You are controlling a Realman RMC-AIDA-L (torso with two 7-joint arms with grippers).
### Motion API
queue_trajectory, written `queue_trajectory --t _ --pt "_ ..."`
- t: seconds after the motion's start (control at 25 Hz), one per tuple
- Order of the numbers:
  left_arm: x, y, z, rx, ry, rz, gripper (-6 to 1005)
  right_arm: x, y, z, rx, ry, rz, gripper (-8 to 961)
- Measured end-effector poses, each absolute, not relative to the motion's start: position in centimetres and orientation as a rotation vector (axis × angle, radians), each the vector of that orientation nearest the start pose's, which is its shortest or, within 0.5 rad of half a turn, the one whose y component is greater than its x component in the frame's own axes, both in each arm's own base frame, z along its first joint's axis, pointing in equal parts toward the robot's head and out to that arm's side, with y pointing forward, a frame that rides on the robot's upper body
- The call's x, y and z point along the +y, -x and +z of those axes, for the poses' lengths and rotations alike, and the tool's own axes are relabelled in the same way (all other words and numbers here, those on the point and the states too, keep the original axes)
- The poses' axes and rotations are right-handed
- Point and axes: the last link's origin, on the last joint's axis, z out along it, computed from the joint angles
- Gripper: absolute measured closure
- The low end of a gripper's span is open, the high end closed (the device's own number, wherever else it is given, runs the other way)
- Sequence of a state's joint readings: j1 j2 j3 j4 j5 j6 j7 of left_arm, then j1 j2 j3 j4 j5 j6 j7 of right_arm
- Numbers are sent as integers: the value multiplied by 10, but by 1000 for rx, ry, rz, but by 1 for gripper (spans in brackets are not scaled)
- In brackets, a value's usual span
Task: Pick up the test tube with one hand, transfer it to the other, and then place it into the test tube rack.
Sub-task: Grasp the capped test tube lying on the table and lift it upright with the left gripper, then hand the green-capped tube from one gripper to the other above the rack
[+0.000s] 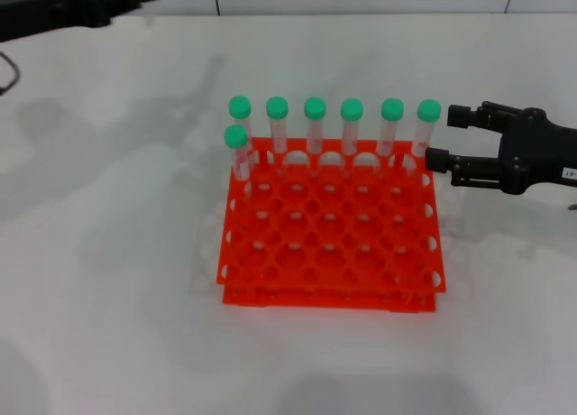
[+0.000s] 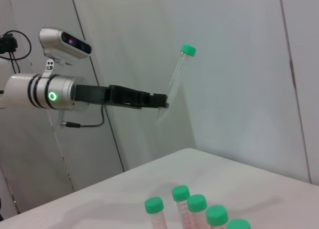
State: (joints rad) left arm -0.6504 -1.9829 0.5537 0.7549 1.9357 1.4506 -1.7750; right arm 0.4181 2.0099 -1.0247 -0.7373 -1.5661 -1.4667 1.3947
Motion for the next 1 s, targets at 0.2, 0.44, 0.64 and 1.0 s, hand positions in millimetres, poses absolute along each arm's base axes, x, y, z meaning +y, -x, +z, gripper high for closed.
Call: queue_trajectory --t 0.2,0.44,0.64,1.0 --pt "397 223 66 -792 2488 -908 799 335 -248 23 523 2628 853 112" --pt "388 213 47 -647 2618 -874 799 334 -249 29 495 2621 840 112" --pt "382 211 36 -539 2686 -849 800 336 -250 34 493 2598 846 112" --pt "380 201 25 -462 2743 -867 799 337 -251 38 482 2572 857 112"
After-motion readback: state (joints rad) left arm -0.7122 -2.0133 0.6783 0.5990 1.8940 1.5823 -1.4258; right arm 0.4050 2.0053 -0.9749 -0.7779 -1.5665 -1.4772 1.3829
